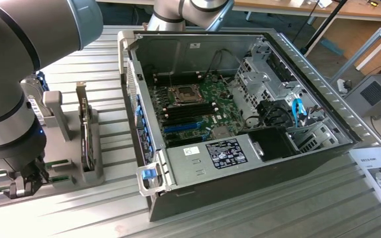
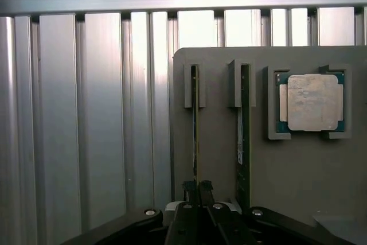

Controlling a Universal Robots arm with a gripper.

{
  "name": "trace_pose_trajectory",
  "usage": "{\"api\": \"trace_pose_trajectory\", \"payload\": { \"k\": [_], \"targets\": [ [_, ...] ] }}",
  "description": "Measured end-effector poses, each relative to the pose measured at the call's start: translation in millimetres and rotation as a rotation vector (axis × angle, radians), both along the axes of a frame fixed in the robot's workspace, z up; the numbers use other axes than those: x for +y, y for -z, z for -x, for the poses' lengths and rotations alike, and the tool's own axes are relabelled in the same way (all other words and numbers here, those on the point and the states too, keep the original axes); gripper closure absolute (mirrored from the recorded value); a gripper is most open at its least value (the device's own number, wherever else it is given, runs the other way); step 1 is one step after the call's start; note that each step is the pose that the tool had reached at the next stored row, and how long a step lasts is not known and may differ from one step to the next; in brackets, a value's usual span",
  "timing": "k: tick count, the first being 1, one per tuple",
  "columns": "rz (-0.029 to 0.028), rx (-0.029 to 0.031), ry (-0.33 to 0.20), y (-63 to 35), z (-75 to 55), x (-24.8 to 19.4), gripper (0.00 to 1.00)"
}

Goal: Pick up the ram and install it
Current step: 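Pick up the ram and move it above insertion slot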

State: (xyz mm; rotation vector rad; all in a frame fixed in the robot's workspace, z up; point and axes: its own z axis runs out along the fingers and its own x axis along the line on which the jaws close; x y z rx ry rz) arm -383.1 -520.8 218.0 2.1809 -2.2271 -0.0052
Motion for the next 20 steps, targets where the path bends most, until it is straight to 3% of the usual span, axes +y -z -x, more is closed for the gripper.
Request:
{"api": "trace_pose_trajectory", "payload": {
  "k": [6,20],
  "targets": [
    [0.0,0.0001,0.0,-8.1,0.0,0.0,0.88],
    [0.0,0.0001,0.0,-37.8,0.0,0.0,0.88]
  ]
}}
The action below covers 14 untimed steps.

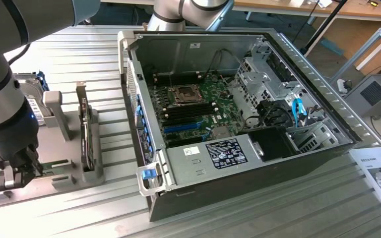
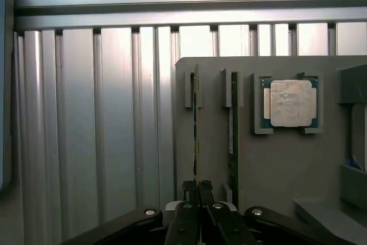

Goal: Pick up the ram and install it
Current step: 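Pick up the ram and move it above insertion slot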

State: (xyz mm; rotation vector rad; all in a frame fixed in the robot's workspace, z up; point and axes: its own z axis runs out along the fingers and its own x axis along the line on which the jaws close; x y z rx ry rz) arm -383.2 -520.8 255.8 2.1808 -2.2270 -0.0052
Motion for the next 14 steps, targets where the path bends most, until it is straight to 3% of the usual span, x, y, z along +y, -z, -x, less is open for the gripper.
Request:
{"api": "trace_pose_trajectory", "payload": {
  "k": [14],
  "targets": [
    [0.0,0.0,0.0,-24.3,0.0,0.0,0.88]
  ]
}}
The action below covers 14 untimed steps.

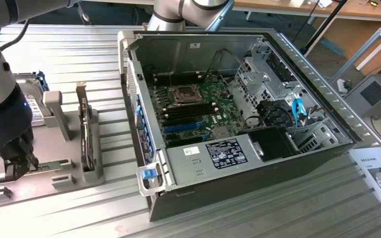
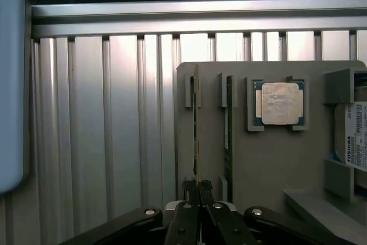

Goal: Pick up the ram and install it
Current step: 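Pick up the ram and move it above insertion slot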

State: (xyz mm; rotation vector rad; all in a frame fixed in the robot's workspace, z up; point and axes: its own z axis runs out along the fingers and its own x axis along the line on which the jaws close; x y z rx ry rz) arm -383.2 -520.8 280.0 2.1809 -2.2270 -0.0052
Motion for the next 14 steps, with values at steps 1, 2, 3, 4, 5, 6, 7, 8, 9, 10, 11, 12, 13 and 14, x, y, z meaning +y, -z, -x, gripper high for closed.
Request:
{"api": "trace_pose_trajectory", "payload": {
  "k": [1,2,3,4,5,6,7,8,9,10,11,12,13,14],
  "targets": [
    [0.0,0.0,0.0,-1.6,0.0,0.0,0.88],
    [0.0,0.0,0.0,-3.2,0.0,0.0,0.88],
    [-0.0001,0.0,0.0,-5.0,0.0,0.0,0.88],
    [-0.0001,-0.0001,0.0,-6.9,0.0,0.0,0.88],
    [-0.0001,-0.0001,0.0,-8.6,0.0,0.0,0.88],
    [0.0,0.0,0.0,-10.5,0.0,0.0,0.88],
    [0.0,-0.0001,0.0,-12.6,0.0,0.0,0.88],
    [0.0,0.0,0.0,-14.3,0.0,0.0,0.88],
    [0.0,-0.0001,0.0,-16.1,0.0,0.0,0.88],
    [-0.0001,-0.0001,0.0,-18.0,0.0,0.0,0.88],
    [0.0,0.0,0.0,-19.6,0.0,0.0,0.88],
    [-0.0001,-0.0001,0.0,-21.3,0.0,0.0,0.88],
    [-0.0001,0.0,0.0,-23.1,0.0,0.0,0.88],
    [0.0,0.0,0.0,-24.7,0.0,0.0,0.88]
  ]
}}
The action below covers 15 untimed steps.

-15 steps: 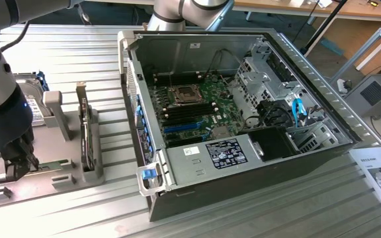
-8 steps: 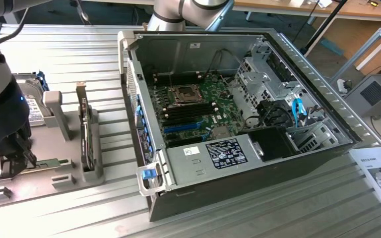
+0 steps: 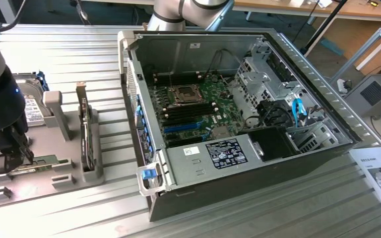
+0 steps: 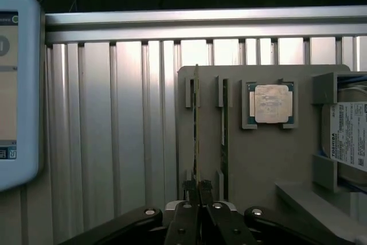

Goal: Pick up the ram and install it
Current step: 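Pick up the ram and move it above insertion slot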

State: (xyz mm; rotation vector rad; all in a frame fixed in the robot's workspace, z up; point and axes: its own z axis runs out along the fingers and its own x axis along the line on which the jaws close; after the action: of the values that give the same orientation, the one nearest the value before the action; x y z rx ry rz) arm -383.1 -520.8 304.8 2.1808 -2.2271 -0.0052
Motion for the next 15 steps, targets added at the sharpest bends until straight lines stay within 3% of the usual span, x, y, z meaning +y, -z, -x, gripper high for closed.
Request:
{"api": "trace_pose_trajectory", "payload": {
  "k": [15],
  "targets": [
    [0.0,-0.0001,0.0,-24.3,0.0,0.0,0.88]
  ]
}}
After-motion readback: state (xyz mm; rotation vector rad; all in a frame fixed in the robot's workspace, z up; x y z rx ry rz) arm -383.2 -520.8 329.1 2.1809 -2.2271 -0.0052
